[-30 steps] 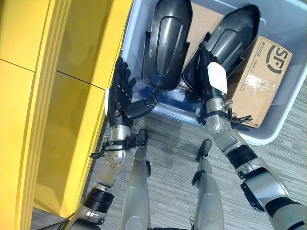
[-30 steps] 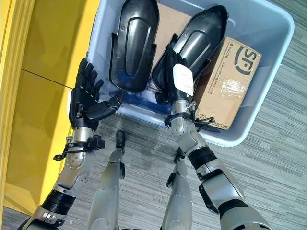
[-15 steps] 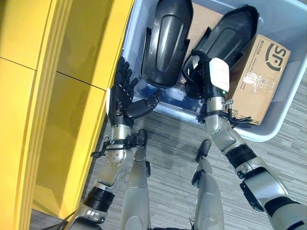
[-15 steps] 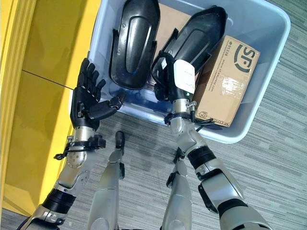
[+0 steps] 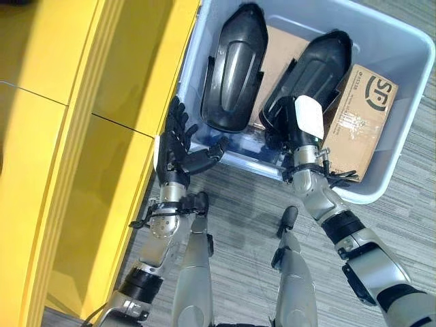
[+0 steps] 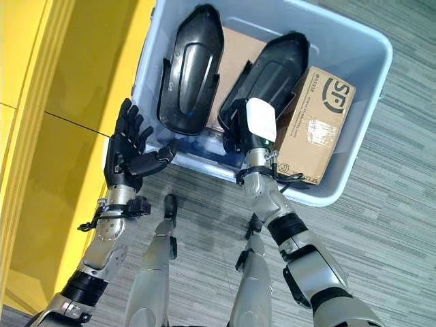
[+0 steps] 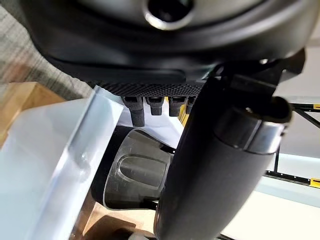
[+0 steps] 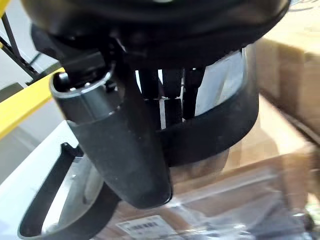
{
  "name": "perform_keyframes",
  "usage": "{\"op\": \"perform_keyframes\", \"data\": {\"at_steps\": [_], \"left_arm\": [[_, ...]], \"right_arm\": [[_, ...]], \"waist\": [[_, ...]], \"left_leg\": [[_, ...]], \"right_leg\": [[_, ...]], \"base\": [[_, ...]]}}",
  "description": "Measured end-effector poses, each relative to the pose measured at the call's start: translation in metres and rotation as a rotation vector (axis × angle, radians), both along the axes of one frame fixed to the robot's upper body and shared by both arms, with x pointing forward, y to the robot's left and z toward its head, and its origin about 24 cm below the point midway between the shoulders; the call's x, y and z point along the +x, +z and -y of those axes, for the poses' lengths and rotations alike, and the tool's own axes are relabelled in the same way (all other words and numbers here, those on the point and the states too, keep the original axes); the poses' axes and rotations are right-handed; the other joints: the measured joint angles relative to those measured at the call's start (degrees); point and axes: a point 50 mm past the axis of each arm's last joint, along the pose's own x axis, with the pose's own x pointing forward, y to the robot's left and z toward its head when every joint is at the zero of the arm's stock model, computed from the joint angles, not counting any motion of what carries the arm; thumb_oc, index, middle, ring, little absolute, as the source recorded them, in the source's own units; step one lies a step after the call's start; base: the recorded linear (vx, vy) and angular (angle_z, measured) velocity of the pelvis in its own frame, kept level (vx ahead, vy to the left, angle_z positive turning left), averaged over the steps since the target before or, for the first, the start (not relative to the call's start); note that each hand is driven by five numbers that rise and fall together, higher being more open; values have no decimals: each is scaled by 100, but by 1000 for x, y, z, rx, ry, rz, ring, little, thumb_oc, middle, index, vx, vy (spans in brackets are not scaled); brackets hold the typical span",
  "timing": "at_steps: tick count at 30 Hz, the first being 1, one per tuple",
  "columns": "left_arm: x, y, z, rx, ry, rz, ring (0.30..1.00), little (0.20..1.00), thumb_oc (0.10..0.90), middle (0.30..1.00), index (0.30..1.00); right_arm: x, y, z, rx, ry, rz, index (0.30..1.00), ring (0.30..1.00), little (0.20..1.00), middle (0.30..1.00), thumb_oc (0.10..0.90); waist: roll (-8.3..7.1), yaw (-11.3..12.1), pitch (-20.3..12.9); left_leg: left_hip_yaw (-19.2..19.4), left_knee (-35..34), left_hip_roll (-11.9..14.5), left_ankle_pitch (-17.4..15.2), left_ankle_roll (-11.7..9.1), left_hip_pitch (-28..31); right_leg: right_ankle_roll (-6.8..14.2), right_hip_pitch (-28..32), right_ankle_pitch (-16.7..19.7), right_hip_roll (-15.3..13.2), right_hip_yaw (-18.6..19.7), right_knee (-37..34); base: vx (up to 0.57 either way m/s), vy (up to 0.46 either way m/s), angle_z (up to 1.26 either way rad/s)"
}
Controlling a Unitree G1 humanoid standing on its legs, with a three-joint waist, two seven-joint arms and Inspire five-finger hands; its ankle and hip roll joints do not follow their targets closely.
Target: Move parts from the plastic box to the shelf.
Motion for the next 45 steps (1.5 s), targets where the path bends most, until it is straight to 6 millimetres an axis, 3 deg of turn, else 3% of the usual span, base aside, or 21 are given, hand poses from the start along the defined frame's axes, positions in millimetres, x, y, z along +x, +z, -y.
{"op": "perform_keyframes", "data": {"at_steps": [8,12,21,24,28,29,33,36,45], "left_arm": [[-7,-26,-10,-21,29,-116,1000,1000,900,1000,1000],[-14,-38,-18,-19,46,-160,1000,1000,900,1000,1000],[-17,-42,-31,-9,45,-185,1000,1000,900,1000,1000],[-19,-42,-41,-3,52,-184,1000,1000,900,1000,1000],[-20,-42,-49,22,64,-191,1000,1000,900,1000,1000],[-20,-44,-50,32,49,-209,1000,1000,900,1000,1000],[-32,-57,-58,37,63,-259,1000,1000,900,1000,1000],[-33,-58,-59,36,63,-263,1000,1000,900,1000,1000],[-45,-73,-64,26,71,-325,1000,1000,900,1000,1000]], "right_arm": [[-16,-23,19,41,-24,-73,300,300,300,300,400],[-27,-23,26,39,-17,-72,300,300,300,300,400],[-43,36,36,-122,90,110,300,300,300,300,400],[-59,67,33,-239,193,197,300,300,300,300,400],[-65,77,31,-255,232,245,300,300,300,300,400],[-69,83,34,-338,243,234,300,300,300,300,400],[-81,97,38,-468,267,273,300,300,300,300,400],[-85,106,41,-486,269,311,300,300,300,300,400],[-91,114,46,-609,278,292,300,300,300,300,400]], "waist": [[-12,-21,4],[-81,-95,3],[-147,-182,-12],[-256,-239,-68],[-448,-316,-195],[-484,-355,-194],[-452,-456,-525],[-409,-484,-593],[-95,-595,-756]], "left_leg": [[28,-205,46,24,-39,704],[90,-437,138,55,-80,1184],[226,-710,349,124,-150,1714],[339,-772,402,117,-151,1973],[389,-776,450,112,-154,2041],[462,-786,443,78,-166,2229],[517,-832,443,7,-159,2457],[564,-862,483,8,-157,2518],[590,-812,553,-11,-125,2839]], "right_leg": [[-8,674,24,68,-1,-195],[-16,1046,24,155,7,-282],[-97,1374,58,361,104,-368],[-124,1517,32,400,202,-368],[-137,1538,24,450,260,-364],[-148,1668,12,442,324,-349],[-138,1833,-98,427,348,-339],[-128,1834,-93,443,380,-305],[-148,1764,-575,485,494,528]], "base": [[0,-4,-1],[22,-25,-9],[32,-25,-11],[58,-32,-17],[55,-22,-10],[49,-18,-13],[31,-30,-6],[12,-51,-8],[-104,-114,-2]]}}
